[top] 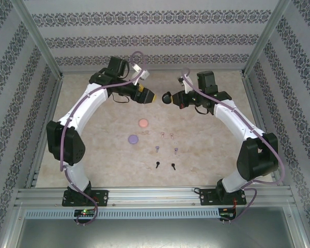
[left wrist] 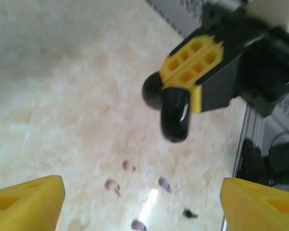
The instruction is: Insert wireless bluetooth earbuds into charging case
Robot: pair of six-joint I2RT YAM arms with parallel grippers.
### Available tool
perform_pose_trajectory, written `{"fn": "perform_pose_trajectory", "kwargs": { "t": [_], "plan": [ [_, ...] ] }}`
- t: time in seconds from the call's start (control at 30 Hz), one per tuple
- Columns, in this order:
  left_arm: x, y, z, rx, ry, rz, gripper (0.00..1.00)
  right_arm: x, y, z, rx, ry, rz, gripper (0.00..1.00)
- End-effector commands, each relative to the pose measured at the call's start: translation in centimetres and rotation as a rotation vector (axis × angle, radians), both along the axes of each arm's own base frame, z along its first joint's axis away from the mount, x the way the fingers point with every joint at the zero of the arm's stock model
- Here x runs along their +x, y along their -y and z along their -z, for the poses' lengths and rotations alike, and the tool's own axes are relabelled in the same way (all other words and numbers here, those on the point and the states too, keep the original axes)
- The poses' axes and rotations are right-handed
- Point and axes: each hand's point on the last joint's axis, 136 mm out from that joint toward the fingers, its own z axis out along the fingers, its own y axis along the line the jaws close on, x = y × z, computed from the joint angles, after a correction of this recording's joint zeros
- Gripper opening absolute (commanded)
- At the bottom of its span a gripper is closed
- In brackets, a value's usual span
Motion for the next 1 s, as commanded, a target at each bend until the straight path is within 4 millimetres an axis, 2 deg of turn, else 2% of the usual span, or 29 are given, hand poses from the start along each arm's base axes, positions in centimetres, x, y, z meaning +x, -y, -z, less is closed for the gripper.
{"fn": "perform_pose_trajectory", "kwargs": {
  "t": [0.0,0.3,0.83,0.97],
  "plan": [
    [-3.1,-0.3,0.8,0.049,-0.070,0.121,0.81,-1.9,-0.6,0.8,-0.055,-0.010,-0.097,0.00],
    [-4.7,2.1,2.5,0.044,-0.111,0.214,0.71,-4.2,-2.5,1.5,-0.093,-0.026,-0.165,0.00],
    [-5.6,4.6,3.9,0.032,-0.132,0.271,0.64,-5.0,-4.0,0.9,-0.082,-0.012,-0.197,0.00],
    [-5.7,4.9,3.9,0.024,-0.136,0.282,0.57,-4.9,-4.1,1.1,-0.087,-0.016,-0.196,0.00]
  ]
}}
